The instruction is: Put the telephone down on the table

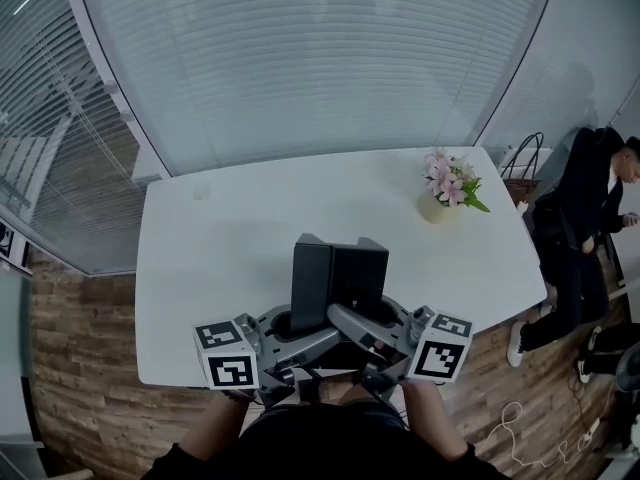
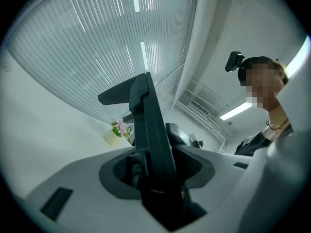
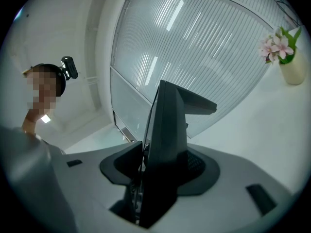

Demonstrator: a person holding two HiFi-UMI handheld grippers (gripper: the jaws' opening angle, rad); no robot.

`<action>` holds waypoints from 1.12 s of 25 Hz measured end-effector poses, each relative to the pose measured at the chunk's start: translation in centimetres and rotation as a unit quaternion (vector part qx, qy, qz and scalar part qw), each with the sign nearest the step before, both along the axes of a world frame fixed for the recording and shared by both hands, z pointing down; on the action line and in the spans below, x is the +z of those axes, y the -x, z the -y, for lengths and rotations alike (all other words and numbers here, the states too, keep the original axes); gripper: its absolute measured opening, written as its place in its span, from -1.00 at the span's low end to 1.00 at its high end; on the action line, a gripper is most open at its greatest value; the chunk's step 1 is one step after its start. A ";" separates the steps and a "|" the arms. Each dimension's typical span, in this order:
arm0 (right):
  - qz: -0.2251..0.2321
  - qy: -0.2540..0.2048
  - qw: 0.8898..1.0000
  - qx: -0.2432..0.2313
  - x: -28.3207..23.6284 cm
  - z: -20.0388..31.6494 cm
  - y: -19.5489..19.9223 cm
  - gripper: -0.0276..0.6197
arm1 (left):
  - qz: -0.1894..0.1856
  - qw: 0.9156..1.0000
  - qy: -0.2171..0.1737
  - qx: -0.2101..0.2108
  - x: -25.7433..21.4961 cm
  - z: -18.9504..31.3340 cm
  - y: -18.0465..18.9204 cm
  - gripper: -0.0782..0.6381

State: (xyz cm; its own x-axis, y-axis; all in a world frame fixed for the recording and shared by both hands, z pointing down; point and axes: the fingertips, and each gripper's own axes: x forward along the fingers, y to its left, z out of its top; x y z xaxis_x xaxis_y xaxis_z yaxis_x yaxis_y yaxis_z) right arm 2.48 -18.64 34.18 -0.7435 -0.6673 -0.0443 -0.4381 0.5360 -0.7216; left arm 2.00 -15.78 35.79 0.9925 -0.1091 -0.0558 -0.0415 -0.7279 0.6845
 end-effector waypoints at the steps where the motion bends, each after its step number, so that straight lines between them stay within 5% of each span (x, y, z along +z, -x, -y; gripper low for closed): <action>1: 0.000 0.000 1.000 -0.007 0.1 0.3 -0.2 -0.28 | 0.000 1.000 -0.001 -0.006 0.1 0.3 -0.2 -0.19; 13: -0.002 0.007 0.996 -0.085 0.6 3.2 -3.5 -0.28 | 0.005 0.997 0.007 -0.079 0.7 3.1 -4.1 -0.19; 28: -0.006 0.014 0.994 -0.108 2.0 6.2 -5.7 -0.28 | 0.007 0.995 0.016 -0.101 2.0 6.2 -6.4 -0.19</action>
